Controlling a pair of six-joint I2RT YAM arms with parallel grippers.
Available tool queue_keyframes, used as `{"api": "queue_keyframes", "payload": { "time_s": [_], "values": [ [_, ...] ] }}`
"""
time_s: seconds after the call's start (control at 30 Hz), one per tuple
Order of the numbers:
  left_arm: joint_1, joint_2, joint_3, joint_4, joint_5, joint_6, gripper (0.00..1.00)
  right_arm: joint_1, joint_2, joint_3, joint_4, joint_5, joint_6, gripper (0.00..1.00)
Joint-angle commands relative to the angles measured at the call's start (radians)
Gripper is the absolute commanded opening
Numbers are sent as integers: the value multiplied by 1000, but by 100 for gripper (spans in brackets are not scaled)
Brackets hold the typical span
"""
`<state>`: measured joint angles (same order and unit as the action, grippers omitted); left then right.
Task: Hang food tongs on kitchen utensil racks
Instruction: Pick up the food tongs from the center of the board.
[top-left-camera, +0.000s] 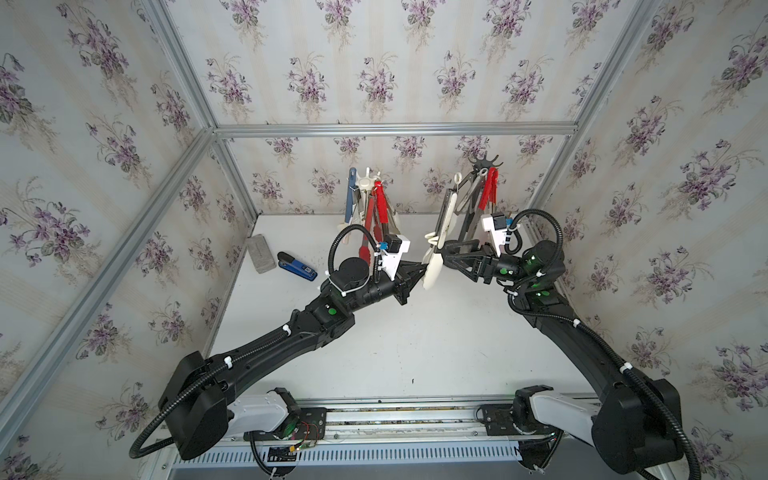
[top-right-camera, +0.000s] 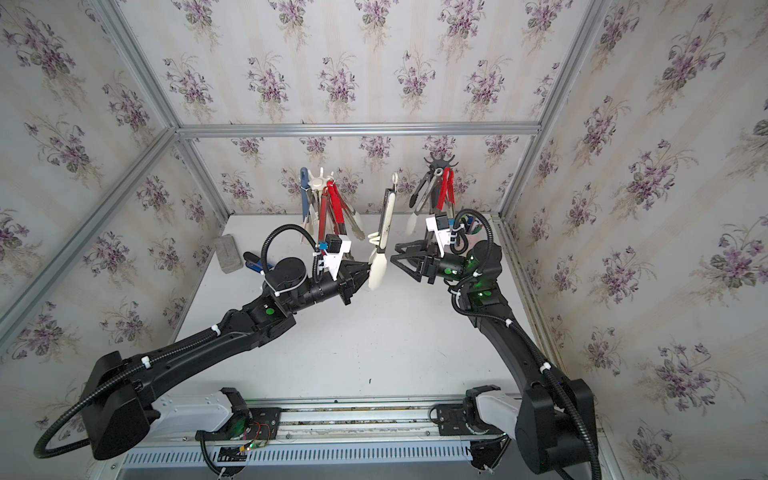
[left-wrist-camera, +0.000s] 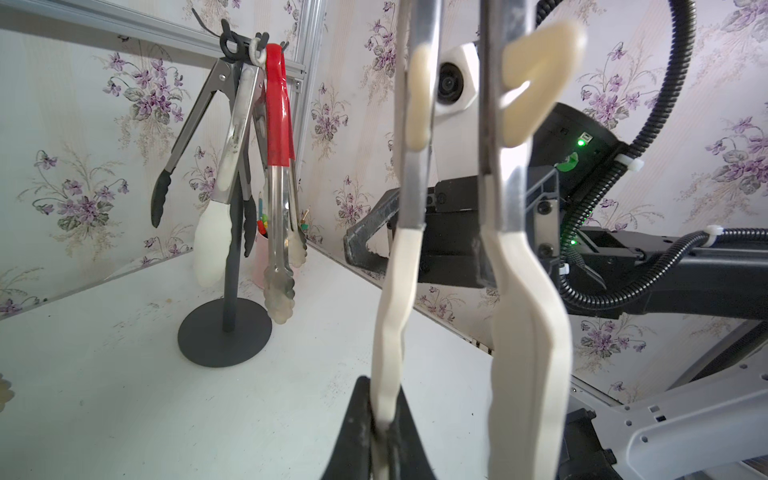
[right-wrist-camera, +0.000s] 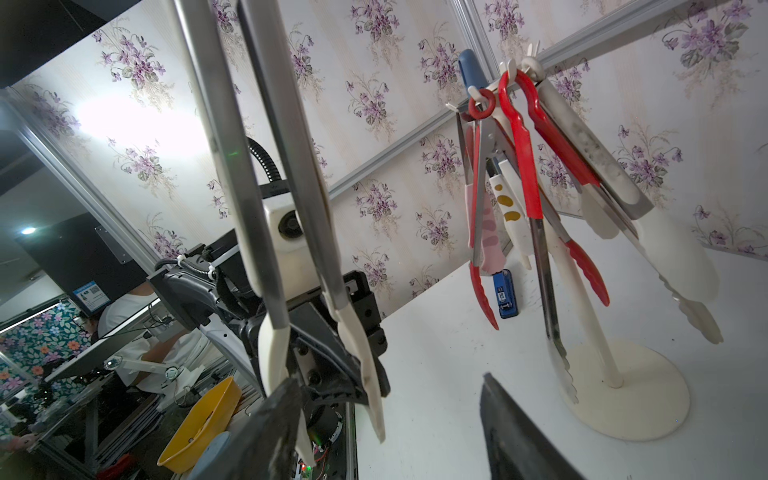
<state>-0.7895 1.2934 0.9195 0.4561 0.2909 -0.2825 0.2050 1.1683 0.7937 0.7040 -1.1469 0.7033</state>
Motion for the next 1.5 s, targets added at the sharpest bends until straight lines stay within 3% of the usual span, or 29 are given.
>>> {"api": "queue_keyframes", "payload": {
  "time_s": [0.0,0.67,0.93,1.2,1.33,1.43,1.47],
  "values": [
    [-5,26,26,105,20,-26,0,6,-7,-3,54,-3,36,66],
    [-10,167,80,193,46,-77,0,8,-48,-4,-36,-8,13,66],
    [-13,188,97,194,61,-80,0,8,-48,1,-11,3,14,52],
    [-16,197,109,169,53,-72,3,8,-37,18,-42,-7,17,30],
    [-19,211,126,158,54,-74,13,8,-42,20,-43,-2,15,23],
    [-19,219,137,152,39,-85,41,8,-48,22,-49,7,12,14],
    [-19,221,141,153,38,-88,45,8,-51,24,-66,18,5,9]
  ]
}}
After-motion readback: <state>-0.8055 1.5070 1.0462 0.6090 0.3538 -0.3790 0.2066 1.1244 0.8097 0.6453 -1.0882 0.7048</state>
